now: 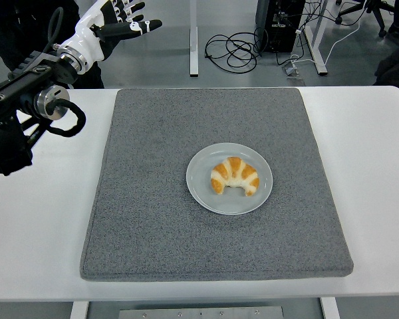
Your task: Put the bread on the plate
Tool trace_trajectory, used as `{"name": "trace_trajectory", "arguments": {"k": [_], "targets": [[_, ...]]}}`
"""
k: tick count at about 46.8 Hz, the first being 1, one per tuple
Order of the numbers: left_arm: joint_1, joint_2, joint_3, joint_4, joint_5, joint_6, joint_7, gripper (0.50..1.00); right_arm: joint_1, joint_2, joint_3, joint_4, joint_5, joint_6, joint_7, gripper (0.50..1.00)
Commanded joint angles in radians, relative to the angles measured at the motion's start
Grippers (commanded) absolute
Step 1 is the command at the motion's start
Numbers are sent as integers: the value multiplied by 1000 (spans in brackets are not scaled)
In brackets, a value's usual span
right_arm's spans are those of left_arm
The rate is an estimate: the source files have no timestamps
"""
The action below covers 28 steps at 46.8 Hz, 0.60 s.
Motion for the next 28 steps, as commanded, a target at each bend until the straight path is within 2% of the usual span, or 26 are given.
{"name": "trace_trajectory", "arguments": {"k": [1,10,17,22,28], "targets": [[24,-41,-40,58,-2,-21,17,978,4,0,0,-3,-1,-3,1,1000],[76,-130,-122,178,-13,-66,20,978,6,0,5,-6,-1,-3,1,1000],[124,-136,-135,185,-45,-76,17,978,6,0,14,-6,-1,-3,1,1000],[136,-138,-135,185,-55,-104,17,978,6,0,14,-6,-1,-3,1,1000],[138,-139,-135,185,-55,-104,12,978,6,0,14,-6,-1,-4,1,1000]]}}
